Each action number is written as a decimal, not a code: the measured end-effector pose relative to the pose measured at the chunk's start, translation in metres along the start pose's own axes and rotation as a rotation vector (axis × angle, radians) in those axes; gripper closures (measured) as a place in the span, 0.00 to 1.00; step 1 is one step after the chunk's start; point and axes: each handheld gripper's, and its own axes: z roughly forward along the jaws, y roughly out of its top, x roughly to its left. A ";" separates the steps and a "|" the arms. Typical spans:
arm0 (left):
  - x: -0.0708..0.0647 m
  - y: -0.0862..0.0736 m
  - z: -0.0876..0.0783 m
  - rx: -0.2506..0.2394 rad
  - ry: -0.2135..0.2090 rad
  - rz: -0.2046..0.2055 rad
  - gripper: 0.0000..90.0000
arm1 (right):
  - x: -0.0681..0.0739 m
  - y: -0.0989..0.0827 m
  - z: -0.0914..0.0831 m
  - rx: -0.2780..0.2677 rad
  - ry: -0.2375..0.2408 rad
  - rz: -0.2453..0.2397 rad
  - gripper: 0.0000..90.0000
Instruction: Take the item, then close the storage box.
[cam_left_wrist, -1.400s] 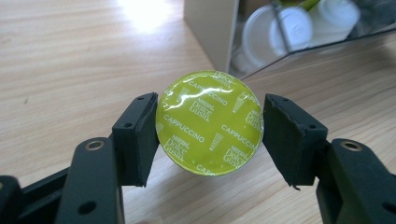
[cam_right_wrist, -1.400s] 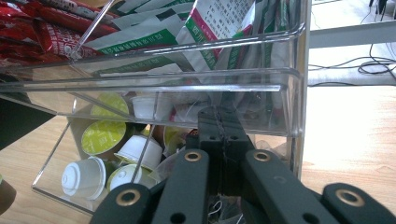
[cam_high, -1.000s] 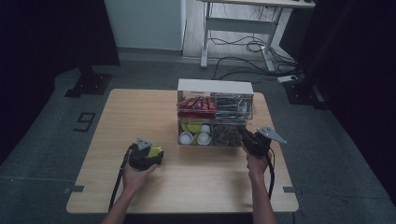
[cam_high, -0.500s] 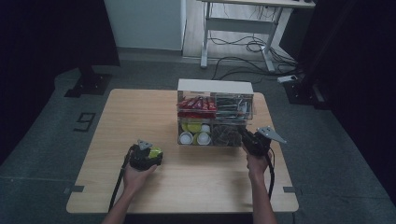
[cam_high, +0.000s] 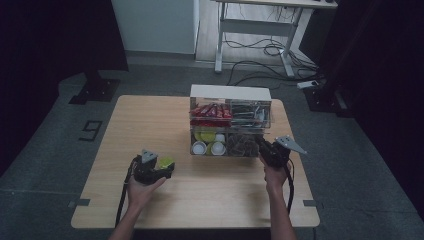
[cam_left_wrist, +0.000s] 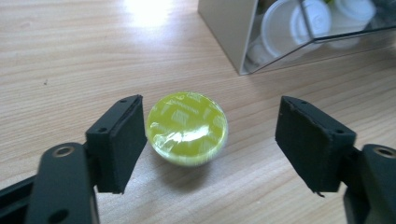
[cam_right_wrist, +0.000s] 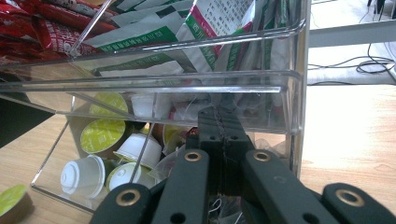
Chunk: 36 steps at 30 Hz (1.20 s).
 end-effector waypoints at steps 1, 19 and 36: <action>0.000 -0.001 -0.001 -0.009 -0.002 -0.001 0.31 | 0.000 0.000 0.000 0.000 0.000 0.000 0.99; 0.013 -0.025 -0.018 -0.009 -0.024 -0.043 0.32 | 0.001 -0.002 -0.001 0.008 -0.003 -0.005 0.99; 0.009 -0.039 -0.035 -0.010 -0.030 -0.041 0.32 | 0.005 -0.008 -0.002 0.028 -0.005 -0.008 0.99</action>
